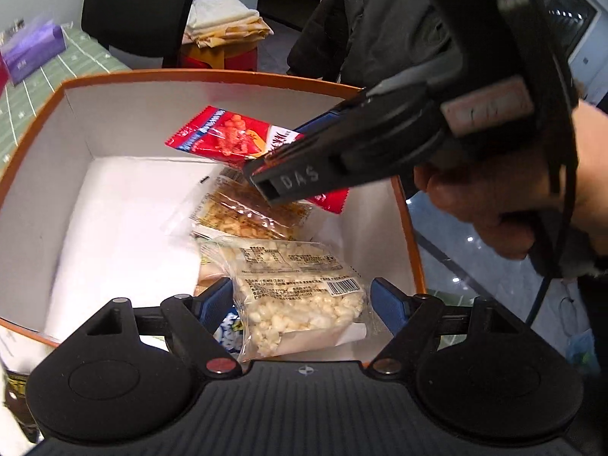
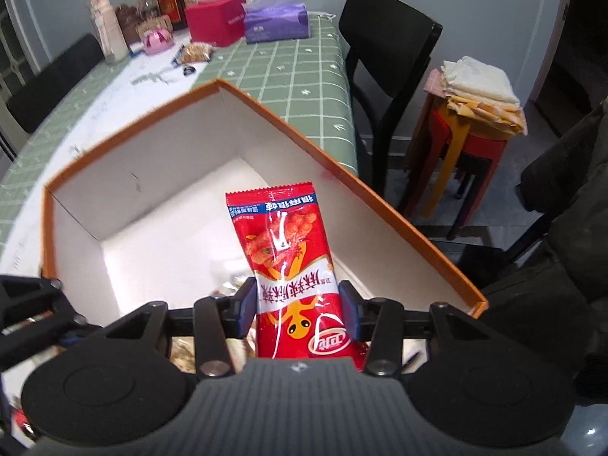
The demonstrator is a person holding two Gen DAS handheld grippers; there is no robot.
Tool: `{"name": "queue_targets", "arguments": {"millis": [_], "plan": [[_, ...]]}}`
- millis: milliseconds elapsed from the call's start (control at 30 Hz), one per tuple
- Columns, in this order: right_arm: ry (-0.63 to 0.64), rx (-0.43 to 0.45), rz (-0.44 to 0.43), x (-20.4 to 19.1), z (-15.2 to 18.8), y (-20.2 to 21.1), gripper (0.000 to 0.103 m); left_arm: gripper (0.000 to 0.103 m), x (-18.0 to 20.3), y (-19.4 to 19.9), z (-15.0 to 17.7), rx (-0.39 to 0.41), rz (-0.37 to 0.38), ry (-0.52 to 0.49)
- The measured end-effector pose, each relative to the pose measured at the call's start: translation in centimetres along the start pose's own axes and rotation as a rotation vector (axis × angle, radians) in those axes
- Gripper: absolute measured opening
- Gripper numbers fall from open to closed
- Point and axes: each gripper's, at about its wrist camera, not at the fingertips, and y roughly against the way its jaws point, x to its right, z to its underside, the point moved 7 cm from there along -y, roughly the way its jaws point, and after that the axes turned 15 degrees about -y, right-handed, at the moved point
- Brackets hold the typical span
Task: Organize snacks
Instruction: 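Open both tools to drop the peanut pack and red packet into the box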
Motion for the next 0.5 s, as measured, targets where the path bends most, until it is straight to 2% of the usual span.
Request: {"name": "queue_targets", "arguments": {"millis": [100, 167, 367, 500], "plan": [[-0.007, 0.002, 0.000, 0.3, 0.1, 0.0, 0.048, 0.093, -0.1, -0.3, -0.2, 0.004, 0.024, 0.027], [-0.004, 0.006, 0.003, 0.4, 0.1, 0.2, 0.053, 0.094, 0.0, -0.3, -0.2, 0.014, 0.028, 0.028], [-0.012, 0.023, -0.008, 0.3, -0.3, 0.8, 0.054, 0.095, -0.8, 0.5, -0.5, 0.055, 0.021, 0.086], [-0.016, 0.035, -0.019, 0.1, -0.4, 1.3, 0.054, 0.095, -1.4, 1.5, -0.8, 0.107, 0.109, 0.168]]}}
